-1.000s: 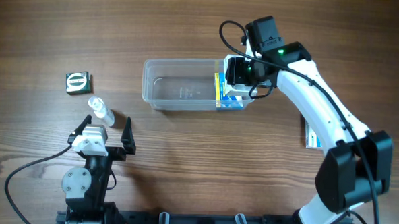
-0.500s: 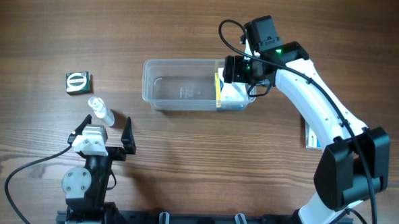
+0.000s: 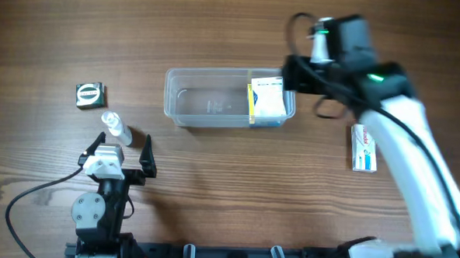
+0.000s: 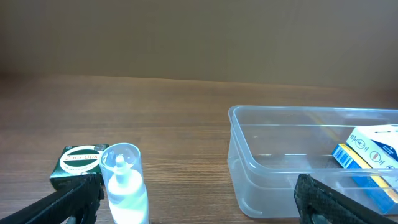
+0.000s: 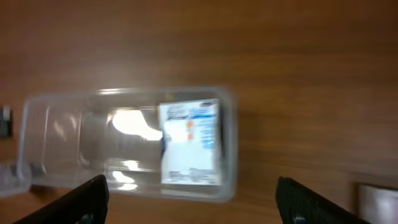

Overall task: Pack container
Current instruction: 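Carry Hansaplast box with right gripper and place it in container, then move right gripper down to white Panadol box and grasp it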

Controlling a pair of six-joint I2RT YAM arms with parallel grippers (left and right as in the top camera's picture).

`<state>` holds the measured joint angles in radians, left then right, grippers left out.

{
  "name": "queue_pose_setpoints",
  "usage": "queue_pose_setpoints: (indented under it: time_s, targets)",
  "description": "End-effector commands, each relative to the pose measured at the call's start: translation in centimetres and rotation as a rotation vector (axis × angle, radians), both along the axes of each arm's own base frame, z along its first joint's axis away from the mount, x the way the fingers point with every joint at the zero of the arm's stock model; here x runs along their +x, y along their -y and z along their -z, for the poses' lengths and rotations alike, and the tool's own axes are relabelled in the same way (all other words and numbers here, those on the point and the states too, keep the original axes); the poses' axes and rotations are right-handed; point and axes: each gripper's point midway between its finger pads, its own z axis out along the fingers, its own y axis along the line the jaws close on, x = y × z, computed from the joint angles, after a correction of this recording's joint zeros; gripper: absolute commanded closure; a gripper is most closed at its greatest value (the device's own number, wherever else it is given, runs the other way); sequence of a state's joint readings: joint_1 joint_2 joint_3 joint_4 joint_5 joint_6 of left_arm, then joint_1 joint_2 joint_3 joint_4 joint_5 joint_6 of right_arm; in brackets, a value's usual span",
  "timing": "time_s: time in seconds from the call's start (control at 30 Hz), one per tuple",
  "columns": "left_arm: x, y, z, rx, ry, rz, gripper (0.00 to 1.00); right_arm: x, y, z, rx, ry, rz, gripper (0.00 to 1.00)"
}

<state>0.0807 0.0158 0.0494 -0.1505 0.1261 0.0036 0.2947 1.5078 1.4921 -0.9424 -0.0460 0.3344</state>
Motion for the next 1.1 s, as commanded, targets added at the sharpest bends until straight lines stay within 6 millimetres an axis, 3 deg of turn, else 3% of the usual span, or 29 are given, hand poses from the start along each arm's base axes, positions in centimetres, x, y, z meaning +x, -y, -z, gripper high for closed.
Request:
queue_pose_setpoints:
  time_s: [0.0,0.13,0.2,0.4,0.6,0.83,1.07]
  targets:
    - [0.0,0.0,0.2,0.017,-0.003,0.007,0.0,-1.0,6.3,-2.8,-0.077,0.049,0.152,0.13]
    - [0.0,0.0,0.2,0.017,-0.003,0.007,0.0,-2.8,11.9,-1.7,-0.133,-0.041,0.278,0.11]
    - [0.0,0.0,0.3,0.017,-0.004,0.007,0.0,-3.8,14.7,0.2,-0.159,-0.105,0.324,0.09]
    - [0.0,0.0,0.2,0.017,-0.003,0.007,0.0,-5.9,18.4,6.0,-0.187,-0.226,0.374,0.07]
    - [0.0,0.0,0.2,0.017,-0.003,0.007,0.0,-6.1,17.2,11.4,0.002,-0.25,0.385,0.07]
    - [0.0,0.0,0.2,0.017,-0.003,0.007,0.0,-7.8,16.6,16.9,0.057,-0.289,0.454,0.07]
    - [0.0,0.0,0.2,0.017,-0.003,0.007,0.0,-9.2,16.7,20.5,0.053,-0.282,0.504,0.07]
